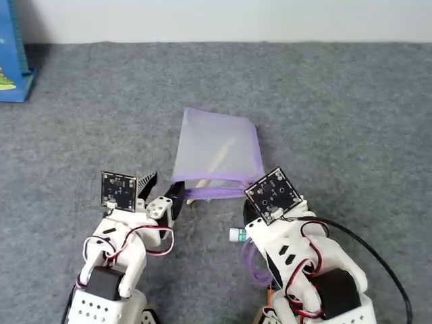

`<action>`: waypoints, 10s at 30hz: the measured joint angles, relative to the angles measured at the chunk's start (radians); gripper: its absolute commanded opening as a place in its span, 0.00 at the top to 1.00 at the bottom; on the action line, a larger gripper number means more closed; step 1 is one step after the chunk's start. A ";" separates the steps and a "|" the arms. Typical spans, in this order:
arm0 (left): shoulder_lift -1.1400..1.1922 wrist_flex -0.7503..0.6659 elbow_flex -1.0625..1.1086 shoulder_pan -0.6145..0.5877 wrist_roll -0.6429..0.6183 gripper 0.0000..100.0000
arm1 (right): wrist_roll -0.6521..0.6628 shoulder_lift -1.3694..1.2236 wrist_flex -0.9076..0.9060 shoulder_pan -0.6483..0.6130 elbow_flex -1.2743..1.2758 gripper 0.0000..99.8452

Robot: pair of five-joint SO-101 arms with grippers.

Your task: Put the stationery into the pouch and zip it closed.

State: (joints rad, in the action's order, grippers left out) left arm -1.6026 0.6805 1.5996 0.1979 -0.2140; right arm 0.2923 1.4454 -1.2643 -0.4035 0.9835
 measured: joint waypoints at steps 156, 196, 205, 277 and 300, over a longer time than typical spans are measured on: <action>-0.008 0.704 -0.591 -0.203 0.054 0.99 | -0.270 -0.735 -0.072 0.040 -0.192 0.99; -0.008 0.704 -0.591 -0.152 0.054 0.99 | -0.322 -0.103 0.133 -0.399 -0.594 0.99; -0.008 0.704 -0.591 -0.152 0.054 0.99 | -0.324 -0.103 0.397 -0.445 -0.442 0.99; -0.008 0.704 -0.591 -0.150 0.054 0.99 | -0.296 -0.443 1.382 -0.362 0.006 0.99; -0.008 0.704 -0.591 -0.150 0.054 0.99 | -0.221 -0.565 1.513 -0.371 0.006 0.99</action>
State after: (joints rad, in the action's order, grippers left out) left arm -1.6103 1.3848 1.0088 0.0476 -0.1603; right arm 0.0713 0.8807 0.2486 -0.7748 0.9897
